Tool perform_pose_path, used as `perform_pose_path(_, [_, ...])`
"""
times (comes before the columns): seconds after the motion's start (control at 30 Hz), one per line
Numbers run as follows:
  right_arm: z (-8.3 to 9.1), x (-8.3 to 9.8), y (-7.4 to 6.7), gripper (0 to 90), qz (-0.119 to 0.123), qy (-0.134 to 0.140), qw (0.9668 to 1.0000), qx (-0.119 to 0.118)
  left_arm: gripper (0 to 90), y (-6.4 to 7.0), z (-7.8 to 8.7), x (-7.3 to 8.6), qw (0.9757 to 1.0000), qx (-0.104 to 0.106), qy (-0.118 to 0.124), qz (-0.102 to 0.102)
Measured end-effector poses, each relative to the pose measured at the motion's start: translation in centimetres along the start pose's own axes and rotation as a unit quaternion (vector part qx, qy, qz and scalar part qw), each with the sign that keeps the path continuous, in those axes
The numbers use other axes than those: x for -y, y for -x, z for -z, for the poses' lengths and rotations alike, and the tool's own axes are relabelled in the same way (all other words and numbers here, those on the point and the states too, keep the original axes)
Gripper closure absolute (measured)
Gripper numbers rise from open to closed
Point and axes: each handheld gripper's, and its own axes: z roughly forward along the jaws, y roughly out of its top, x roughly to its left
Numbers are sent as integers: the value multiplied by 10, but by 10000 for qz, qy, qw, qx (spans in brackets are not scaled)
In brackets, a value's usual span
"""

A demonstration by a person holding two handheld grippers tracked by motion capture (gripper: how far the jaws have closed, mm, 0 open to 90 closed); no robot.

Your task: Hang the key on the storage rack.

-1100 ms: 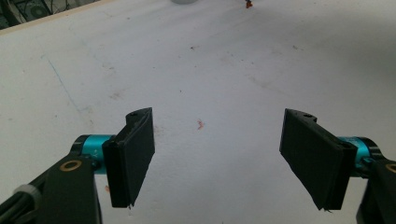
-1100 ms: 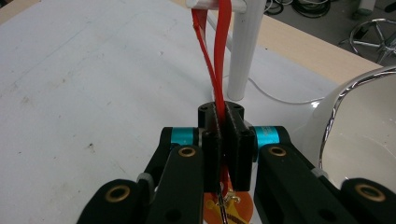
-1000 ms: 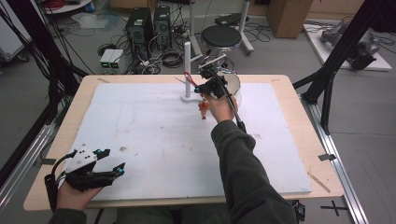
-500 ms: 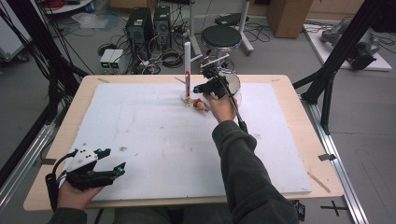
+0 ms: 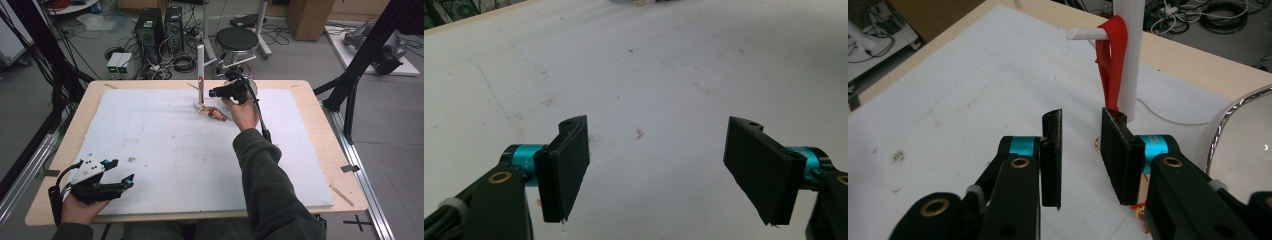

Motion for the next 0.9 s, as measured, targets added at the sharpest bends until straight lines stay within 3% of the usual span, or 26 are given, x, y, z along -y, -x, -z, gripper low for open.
perform_pose_path(0.2, [3,3,-1,656,26,-47,9998,-185,268,0,2,1,10000,-17,16,10])
perform_pose_path(0.3, [6,11,-1,656,144,279,9994,-148,268,0,3,2,10000,-21,19,24])
perform_pose_path(0.4, [5,15,6,633,-109,141,9991,-396,268,0,4,2,10000,-26,26,34])
perform_pose_path(0.5, [9,21,5,630,8,321,9989,-333,268,0,4,2,10000,-27,25,37])
perform_pose_path(0.9, [18,44,16,550,-174,391,9979,-484,268,1,4,2,10000,-21,17,13])
